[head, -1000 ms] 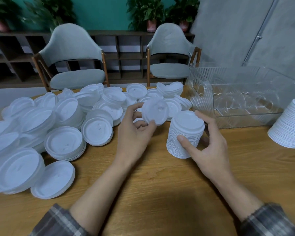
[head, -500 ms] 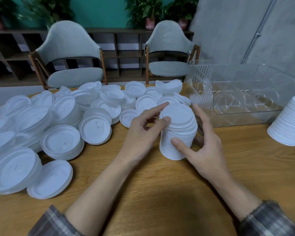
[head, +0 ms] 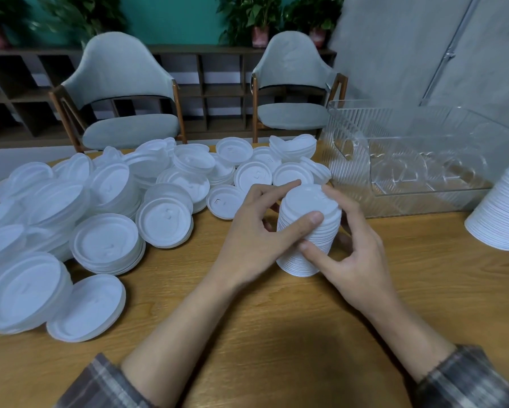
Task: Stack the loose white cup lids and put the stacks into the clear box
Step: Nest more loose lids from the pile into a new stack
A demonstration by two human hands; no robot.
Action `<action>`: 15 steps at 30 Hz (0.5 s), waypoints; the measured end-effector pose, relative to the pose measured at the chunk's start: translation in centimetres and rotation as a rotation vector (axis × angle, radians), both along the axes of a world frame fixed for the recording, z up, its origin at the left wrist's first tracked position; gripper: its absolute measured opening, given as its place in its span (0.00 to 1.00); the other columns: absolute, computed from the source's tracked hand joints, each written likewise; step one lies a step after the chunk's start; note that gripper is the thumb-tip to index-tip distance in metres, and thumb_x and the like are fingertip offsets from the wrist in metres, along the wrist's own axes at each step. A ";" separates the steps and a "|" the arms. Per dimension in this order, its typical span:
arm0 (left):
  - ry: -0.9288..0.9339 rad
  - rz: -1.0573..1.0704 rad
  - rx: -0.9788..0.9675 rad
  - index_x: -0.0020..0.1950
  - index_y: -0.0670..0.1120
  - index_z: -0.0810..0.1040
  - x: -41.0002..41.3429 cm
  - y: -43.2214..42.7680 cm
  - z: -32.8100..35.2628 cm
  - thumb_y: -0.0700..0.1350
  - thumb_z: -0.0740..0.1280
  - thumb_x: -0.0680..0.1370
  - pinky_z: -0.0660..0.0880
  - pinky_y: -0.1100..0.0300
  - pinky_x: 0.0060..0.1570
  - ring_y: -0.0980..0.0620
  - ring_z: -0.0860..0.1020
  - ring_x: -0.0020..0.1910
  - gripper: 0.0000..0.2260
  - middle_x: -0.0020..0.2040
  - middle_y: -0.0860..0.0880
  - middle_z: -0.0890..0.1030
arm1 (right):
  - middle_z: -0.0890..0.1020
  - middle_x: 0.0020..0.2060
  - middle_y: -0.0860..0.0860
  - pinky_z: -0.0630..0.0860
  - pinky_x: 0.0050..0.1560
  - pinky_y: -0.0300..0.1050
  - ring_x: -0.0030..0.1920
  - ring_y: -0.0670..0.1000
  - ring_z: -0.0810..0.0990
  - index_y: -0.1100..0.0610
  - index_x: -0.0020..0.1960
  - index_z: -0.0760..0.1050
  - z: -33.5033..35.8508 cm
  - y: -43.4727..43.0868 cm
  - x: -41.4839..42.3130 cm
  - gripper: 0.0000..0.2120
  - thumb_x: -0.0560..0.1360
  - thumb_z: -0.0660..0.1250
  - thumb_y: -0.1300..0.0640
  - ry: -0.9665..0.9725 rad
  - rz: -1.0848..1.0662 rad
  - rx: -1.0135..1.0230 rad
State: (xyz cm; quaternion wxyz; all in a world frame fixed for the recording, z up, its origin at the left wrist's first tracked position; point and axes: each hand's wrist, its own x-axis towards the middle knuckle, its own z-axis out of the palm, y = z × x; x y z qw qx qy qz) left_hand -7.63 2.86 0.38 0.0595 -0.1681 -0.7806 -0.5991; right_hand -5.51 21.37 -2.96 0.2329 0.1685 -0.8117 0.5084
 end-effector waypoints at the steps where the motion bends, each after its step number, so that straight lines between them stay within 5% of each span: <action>1: 0.011 0.007 -0.004 0.71 0.61 0.79 0.0 0.0 -0.1 0.62 0.77 0.73 0.71 0.72 0.53 0.61 0.77 0.61 0.26 0.60 0.59 0.77 | 0.78 0.68 0.42 0.79 0.65 0.57 0.70 0.49 0.76 0.47 0.75 0.69 0.0 0.0 0.0 0.36 0.71 0.76 0.41 -0.001 -0.001 -0.004; 11: 0.030 -0.023 -0.072 0.72 0.62 0.77 -0.4 0.0 -0.5 0.59 0.76 0.76 0.71 0.71 0.56 0.63 0.76 0.64 0.24 0.62 0.60 0.76 | 0.76 0.69 0.40 0.78 0.66 0.46 0.70 0.46 0.76 0.43 0.73 0.66 0.0 -0.1 0.0 0.38 0.68 0.79 0.40 -0.058 0.024 -0.021; 15: 0.038 -0.039 -0.040 0.75 0.59 0.75 -0.6 -0.8 -1.1 0.64 0.63 0.80 0.69 0.70 0.65 0.63 0.74 0.68 0.24 0.67 0.62 0.78 | 0.77 0.68 0.41 0.78 0.65 0.45 0.69 0.47 0.78 0.41 0.72 0.66 -0.1 -0.1 -0.2 0.39 0.68 0.82 0.41 -0.068 0.026 -0.024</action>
